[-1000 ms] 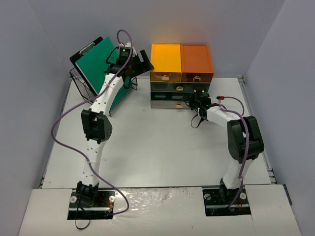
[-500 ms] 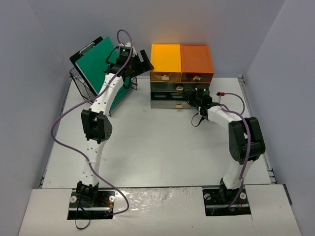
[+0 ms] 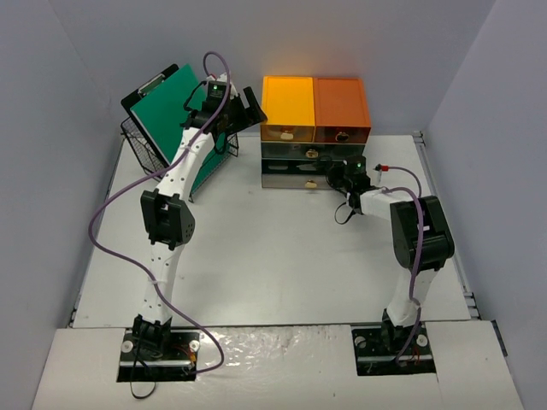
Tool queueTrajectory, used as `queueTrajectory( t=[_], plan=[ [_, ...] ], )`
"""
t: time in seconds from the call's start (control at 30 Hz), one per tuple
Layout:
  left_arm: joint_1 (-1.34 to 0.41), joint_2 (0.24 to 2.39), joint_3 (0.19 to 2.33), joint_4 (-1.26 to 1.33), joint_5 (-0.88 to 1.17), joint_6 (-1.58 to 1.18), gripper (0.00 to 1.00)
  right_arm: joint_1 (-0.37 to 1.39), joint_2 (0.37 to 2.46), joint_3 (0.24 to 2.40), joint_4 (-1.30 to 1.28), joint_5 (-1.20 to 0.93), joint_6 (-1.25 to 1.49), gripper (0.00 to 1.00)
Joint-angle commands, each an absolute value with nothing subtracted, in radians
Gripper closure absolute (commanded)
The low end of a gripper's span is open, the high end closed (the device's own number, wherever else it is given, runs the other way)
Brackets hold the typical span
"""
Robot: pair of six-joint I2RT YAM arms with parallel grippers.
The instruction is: Organize the desk
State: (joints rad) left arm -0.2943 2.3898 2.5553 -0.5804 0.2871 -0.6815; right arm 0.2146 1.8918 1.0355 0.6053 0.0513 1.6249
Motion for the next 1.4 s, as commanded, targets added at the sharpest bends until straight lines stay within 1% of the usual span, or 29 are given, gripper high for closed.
queueTrajectory(
  t=[0.0, 0.13, 0.33, 0.4, 0.5, 0.6, 0.63, 0.73, 0.83, 0.9, 1.0, 1.03, 1.07, 1.13, 1.17, 1.2, 1.27, 1.3, 1.37],
  plan=[
    [-0.267, 2.346, 2.573, -0.703, 0.232, -0.617, 0.21, 0.210, 1.898, 1.024, 0.745, 0.022, 1.612, 1.00],
    [-0.267, 2.344, 2.570, -0.703, 0.230, -0.617, 0.21, 0.210, 1.901, 1.009, 0.759, 0.011, 1.607, 1.00],
    [-0.267, 2.345, 2.571, -0.703, 0.229, -0.618, 0.21, 0.210, 1.891, 1.019, 0.715, 0.011, 1.592, 1.00],
    [-0.267, 2.347, 2.572, -0.701, 0.229, -0.618, 0.21, 0.210, 1.888, 1.030, 0.691, 0.011, 1.581, 0.90],
    [-0.267, 2.345, 2.574, -0.703, 0.230, -0.619, 0.21, 0.211, 1.883, 1.042, 0.686, 0.011, 1.565, 0.71],
    [-0.267, 2.345, 2.574, -0.703, 0.229, -0.618, 0.21, 0.210, 1.877, 1.051, 0.677, 0.011, 1.554, 0.58],
    [-0.267, 2.346, 2.574, -0.702, 0.230, -0.618, 0.21, 0.210, 1.872, 1.055, 0.677, 0.011, 1.542, 0.52],
    [-0.268, 2.347, 2.572, -0.701, 0.230, -0.620, 0.21, 0.210, 1.851, 1.071, 0.664, 0.005, 1.510, 0.37],
    [-0.269, 2.347, 2.569, -0.701, 0.230, -0.621, 0.21, 0.211, 1.820, 1.080, 0.665, -0.025, 1.473, 0.32],
    [-0.270, 2.347, 2.568, -0.696, 0.231, -0.623, 0.21, 0.220, 1.770, 1.077, 0.657, -0.042, 1.452, 0.31],
    [-0.271, 2.350, 2.567, -0.691, 0.234, -0.631, 0.21, 0.237, 1.690, 1.053, 0.601, -0.043, 1.409, 0.33],
    [-0.272, 2.351, 2.566, -0.690, 0.233, -0.631, 0.21, 0.245, 1.658, 1.037, 0.579, -0.041, 1.403, 0.37],
    [-0.273, 2.353, 2.564, -0.688, 0.231, -0.630, 0.21, 0.255, 1.622, 1.014, 0.558, -0.038, 1.402, 0.42],
    [-0.273, 2.353, 2.561, -0.682, 0.233, -0.634, 0.21, 0.275, 1.555, 0.934, 0.553, -0.028, 1.397, 0.58],
    [-0.275, 2.355, 2.561, -0.679, 0.234, -0.637, 0.21, 0.280, 1.538, 0.906, 0.549, -0.025, 1.398, 0.68],
    [-0.276, 2.356, 2.563, -0.678, 0.233, -0.638, 0.21, 0.282, 1.527, 0.878, 0.547, -0.028, 1.407, 0.81],
    [-0.276, 2.361, 2.565, -0.675, 0.239, -0.643, 0.21, 0.281, 1.522, 0.829, 0.552, -0.042, 1.413, 0.98],
    [-0.276, 2.361, 2.568, -0.675, 0.236, -0.643, 0.21, 0.281, 1.525, 0.813, 0.553, -0.045, 1.414, 1.00],
    [-0.278, 2.366, 2.579, -0.679, 0.236, -0.641, 0.21, 0.281, 1.539, 0.772, 0.580, -0.051, 1.410, 1.00]
  ],
)
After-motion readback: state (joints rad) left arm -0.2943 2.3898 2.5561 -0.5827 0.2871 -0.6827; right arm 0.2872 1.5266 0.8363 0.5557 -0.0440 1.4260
